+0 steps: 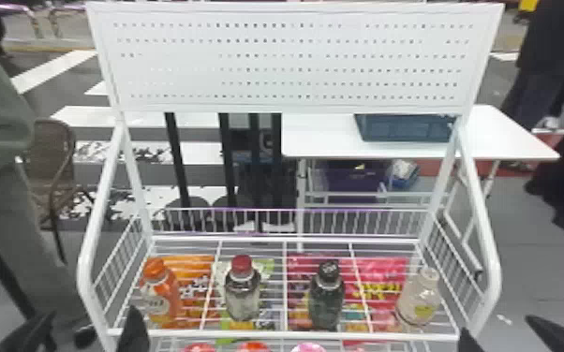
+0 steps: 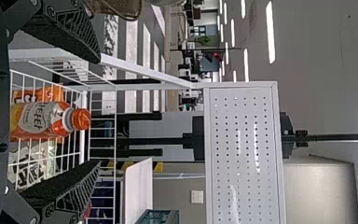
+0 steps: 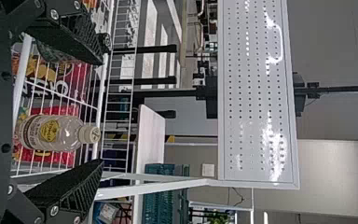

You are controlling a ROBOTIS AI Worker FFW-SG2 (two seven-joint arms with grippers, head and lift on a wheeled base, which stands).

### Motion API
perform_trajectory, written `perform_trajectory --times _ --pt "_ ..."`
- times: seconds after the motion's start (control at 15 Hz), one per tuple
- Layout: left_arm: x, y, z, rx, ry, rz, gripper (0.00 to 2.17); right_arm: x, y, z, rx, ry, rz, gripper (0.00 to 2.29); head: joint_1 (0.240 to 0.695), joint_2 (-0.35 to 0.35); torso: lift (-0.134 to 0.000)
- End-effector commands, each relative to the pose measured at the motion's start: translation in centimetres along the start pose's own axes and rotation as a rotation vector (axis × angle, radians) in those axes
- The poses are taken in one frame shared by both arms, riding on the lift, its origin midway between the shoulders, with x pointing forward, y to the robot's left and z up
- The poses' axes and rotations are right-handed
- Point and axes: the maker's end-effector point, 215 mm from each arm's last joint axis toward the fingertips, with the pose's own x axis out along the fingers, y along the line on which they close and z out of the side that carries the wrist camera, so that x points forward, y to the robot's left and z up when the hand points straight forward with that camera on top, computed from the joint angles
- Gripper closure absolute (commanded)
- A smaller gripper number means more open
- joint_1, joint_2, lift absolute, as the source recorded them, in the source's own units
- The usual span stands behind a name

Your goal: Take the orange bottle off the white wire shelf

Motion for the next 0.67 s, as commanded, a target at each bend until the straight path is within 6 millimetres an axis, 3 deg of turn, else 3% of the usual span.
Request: perform_trajectory --times 0.0,0.6 --pt "0.02 -0.05 0.04 -0.001 -0.001 0.000 0.15 0.03 -0.01 -0.02 0.003 0.002 0.002 0.15 0.499 0.000 0.000" --pt "0.08 -0.40 -0.15 0.000 0.002 -0.007 0.15 0.20 -0.07 -0.47 0.012 0.018 -0.001 0.15 0.499 0.000 0.000"
